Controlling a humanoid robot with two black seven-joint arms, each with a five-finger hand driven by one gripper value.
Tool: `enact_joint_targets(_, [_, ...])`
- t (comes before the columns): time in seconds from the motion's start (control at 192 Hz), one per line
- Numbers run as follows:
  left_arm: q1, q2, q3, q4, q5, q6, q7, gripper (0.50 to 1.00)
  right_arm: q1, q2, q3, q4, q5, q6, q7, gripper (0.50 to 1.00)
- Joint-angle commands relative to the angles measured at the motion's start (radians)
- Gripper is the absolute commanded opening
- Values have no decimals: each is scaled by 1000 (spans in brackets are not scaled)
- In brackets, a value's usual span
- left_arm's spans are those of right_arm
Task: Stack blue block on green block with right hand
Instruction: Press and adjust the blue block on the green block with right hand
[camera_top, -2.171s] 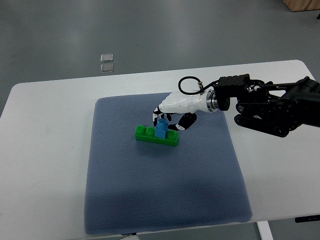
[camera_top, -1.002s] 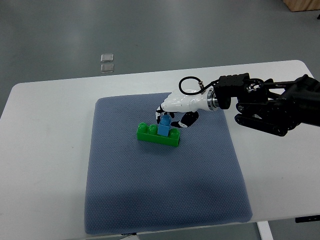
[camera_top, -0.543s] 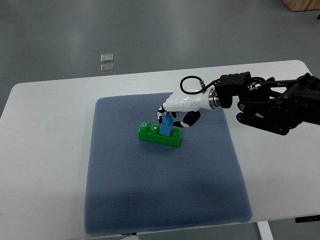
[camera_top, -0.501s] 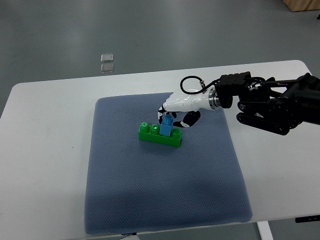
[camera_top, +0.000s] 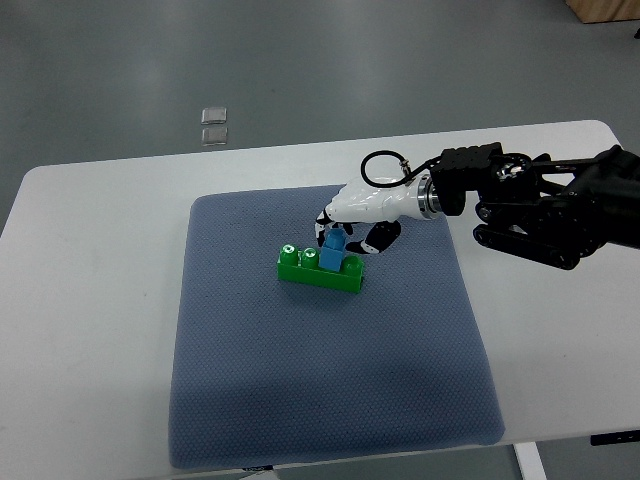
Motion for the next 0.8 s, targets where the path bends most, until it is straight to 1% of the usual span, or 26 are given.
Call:
enact_joint_targets(0.0, [-1, 0, -1, 0, 0, 0, 0, 1000, 0, 2, -1, 3, 0, -1, 0, 517])
enact_joint_targets(0.245, [-1, 0, -1, 0, 0, 0, 0, 1000, 0, 3, -5, 6, -9, -3, -8, 513])
enact_joint_targets(0.308, [1, 0, 0, 0, 0, 0, 0, 1000, 16, 5, -6, 6, -9, -3, -8, 504])
enact_joint_targets(0.454, [-1, 0, -1, 0, 0, 0, 0, 1000, 20, 2, -23, 18, -9, -20, 6, 500])
enact_joint_targets(0.532, [-1, 0, 0, 0, 0, 0, 0, 1000, 20, 6, -32, 29, -9, -23, 29, 500])
enact_joint_targets(0.793, [-1, 0, 0, 0, 0, 0, 0, 1000, 19, 12, -40, 29, -12, -37, 31, 500])
